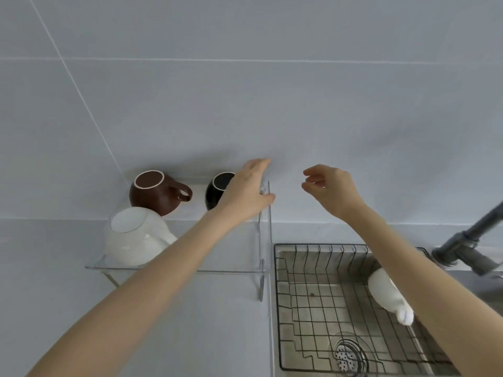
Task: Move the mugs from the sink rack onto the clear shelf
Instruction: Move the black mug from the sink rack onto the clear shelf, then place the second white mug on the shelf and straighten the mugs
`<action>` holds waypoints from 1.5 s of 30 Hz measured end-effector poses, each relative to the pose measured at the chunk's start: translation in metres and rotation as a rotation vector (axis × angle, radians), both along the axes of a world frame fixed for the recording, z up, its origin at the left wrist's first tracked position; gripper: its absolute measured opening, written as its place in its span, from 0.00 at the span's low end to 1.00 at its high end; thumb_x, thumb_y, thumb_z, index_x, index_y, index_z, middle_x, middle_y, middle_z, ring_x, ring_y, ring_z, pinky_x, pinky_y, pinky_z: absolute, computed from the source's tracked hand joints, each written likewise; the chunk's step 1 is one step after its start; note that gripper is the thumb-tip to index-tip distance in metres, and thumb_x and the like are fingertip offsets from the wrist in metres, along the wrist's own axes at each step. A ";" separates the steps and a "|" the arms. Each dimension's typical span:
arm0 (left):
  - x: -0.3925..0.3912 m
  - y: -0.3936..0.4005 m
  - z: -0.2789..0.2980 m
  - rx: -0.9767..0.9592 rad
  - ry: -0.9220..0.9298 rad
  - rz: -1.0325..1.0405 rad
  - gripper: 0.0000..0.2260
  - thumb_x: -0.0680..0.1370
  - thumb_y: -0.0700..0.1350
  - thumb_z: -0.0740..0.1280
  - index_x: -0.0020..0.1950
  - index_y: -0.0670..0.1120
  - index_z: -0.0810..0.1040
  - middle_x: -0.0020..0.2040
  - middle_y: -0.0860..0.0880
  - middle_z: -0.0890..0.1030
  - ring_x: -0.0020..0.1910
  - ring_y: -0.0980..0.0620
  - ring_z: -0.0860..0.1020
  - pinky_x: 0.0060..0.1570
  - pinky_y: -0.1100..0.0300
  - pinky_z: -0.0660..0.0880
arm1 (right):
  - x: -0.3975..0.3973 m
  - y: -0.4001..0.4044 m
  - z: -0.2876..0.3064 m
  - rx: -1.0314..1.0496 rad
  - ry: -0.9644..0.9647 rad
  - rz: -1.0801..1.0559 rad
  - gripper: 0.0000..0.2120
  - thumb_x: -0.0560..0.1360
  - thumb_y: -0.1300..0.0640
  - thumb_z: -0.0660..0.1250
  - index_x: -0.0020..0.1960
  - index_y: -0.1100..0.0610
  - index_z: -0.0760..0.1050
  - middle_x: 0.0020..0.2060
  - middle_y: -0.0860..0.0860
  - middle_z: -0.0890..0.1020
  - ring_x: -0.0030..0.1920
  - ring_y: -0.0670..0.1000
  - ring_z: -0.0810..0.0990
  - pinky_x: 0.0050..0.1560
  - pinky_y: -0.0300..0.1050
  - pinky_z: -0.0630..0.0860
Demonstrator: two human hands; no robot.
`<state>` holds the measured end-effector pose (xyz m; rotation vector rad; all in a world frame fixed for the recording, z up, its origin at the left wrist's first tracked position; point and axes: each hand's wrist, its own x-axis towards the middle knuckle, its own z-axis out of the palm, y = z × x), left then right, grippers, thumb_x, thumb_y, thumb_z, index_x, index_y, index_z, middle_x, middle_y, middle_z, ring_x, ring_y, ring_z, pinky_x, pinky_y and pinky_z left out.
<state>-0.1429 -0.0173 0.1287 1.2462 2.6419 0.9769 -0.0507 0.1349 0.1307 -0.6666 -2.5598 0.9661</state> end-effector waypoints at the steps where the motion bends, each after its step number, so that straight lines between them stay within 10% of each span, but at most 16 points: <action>1: 0.011 0.011 -0.001 0.009 -0.015 -0.050 0.28 0.71 0.40 0.67 0.70 0.43 0.63 0.71 0.44 0.67 0.69 0.46 0.66 0.64 0.62 0.60 | 0.013 0.009 -0.001 -0.006 -0.004 -0.031 0.13 0.74 0.60 0.65 0.59 0.59 0.75 0.47 0.54 0.80 0.45 0.50 0.77 0.45 0.39 0.71; 16: 0.125 0.154 -0.133 -0.174 -0.500 -0.357 0.27 0.69 0.43 0.72 0.67 0.45 0.68 0.66 0.44 0.75 0.64 0.49 0.73 0.64 0.55 0.70 | 0.196 0.092 -0.135 -0.250 -0.114 -0.621 0.16 0.74 0.59 0.66 0.60 0.62 0.75 0.54 0.59 0.81 0.51 0.54 0.77 0.50 0.42 0.68; 28: 0.149 0.212 -0.208 -0.287 -0.561 -0.449 0.38 0.63 0.42 0.77 0.69 0.46 0.65 0.68 0.44 0.70 0.67 0.47 0.68 0.66 0.54 0.63 | 0.201 0.079 -0.213 -0.428 -0.146 -0.819 0.16 0.74 0.55 0.67 0.58 0.63 0.75 0.45 0.54 0.80 0.43 0.49 0.74 0.34 0.33 0.66; 34: 0.152 0.218 -0.224 -0.285 -0.573 -0.433 0.43 0.63 0.44 0.77 0.73 0.46 0.59 0.72 0.44 0.66 0.71 0.47 0.63 0.69 0.55 0.59 | 0.199 0.080 -0.217 -0.438 -0.115 -0.845 0.06 0.74 0.58 0.66 0.40 0.59 0.75 0.36 0.56 0.79 0.34 0.50 0.74 0.30 0.32 0.66; 45: 0.150 0.209 -0.218 -0.212 -0.588 -0.348 0.44 0.61 0.45 0.78 0.72 0.47 0.62 0.69 0.45 0.72 0.67 0.47 0.70 0.68 0.53 0.66 | 0.197 0.080 -0.208 -0.466 -0.053 -0.826 0.06 0.73 0.59 0.68 0.46 0.62 0.79 0.38 0.53 0.80 0.36 0.46 0.75 0.32 0.31 0.67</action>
